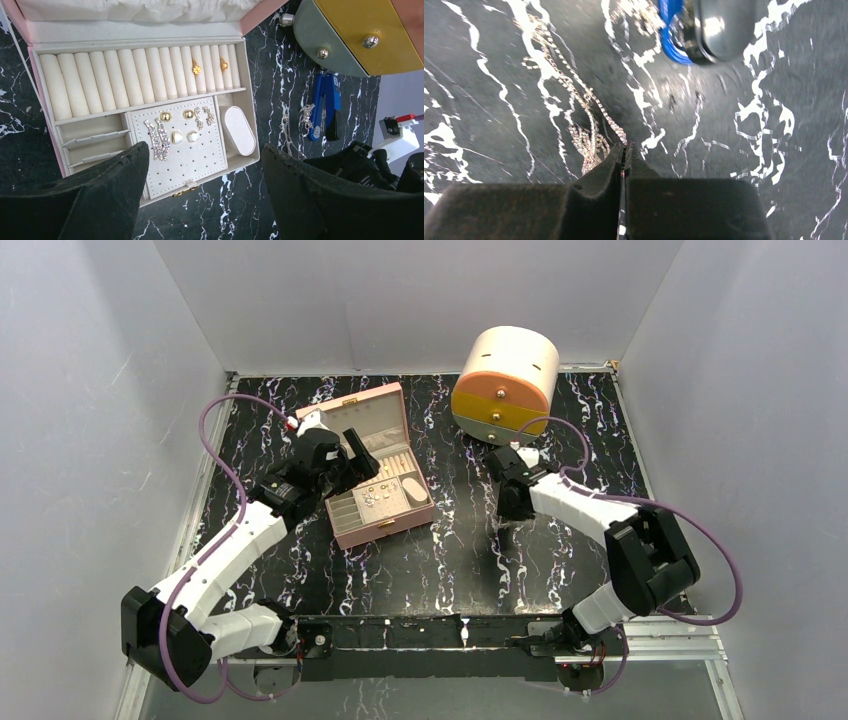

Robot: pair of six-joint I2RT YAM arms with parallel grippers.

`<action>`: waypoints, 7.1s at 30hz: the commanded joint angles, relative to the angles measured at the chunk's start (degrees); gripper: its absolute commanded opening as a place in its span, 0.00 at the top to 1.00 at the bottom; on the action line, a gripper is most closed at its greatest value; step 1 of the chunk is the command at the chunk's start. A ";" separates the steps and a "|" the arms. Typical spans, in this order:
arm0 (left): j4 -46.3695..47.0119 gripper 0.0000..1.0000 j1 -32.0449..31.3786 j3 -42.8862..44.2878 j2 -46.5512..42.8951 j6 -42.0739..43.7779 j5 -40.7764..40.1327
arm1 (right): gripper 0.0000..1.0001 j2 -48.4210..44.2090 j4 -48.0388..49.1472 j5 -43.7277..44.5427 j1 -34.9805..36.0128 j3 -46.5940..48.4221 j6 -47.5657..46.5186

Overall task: Organize the mixed jewelry
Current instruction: Move the jewelry to the center of the board, then pick up the jewelry from the center of the board.

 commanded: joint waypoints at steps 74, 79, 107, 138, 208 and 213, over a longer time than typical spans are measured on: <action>-1.02 0.21 0.36 -1.10 -0.94 -0.88 1.47 | 0.57 -2.84 -13.75 1.59 -1.40 -1.66 9.49; -0.85 0.21 0.36 -1.08 -0.61 -0.75 1.66 | 0.58 -1.17 -12.88 -0.59 -1.42 -2.13 8.18; -0.32 0.21 0.36 -0.99 -0.27 -0.95 1.05 | 0.08 3.90 -4.57 -10.76 1.46 -0.59 -5.91; -0.92 0.21 0.36 -0.23 -1.40 -0.28 1.04 | 0.68 10.53 0.24 -16.84 -6.79 0.00 -11.59; 50.13 0.34 -1.13 -3.46 8.30 14.94 39.80 | 1.00 -10.91 -6.57 -42.22 -5.66 34.14 -25.41; 56.06 0.34 -1.92 -1.69 10.66 12.20 42.14 | 1.00 -8.47 -7.55 -44.96 -5.48 40.49 -24.76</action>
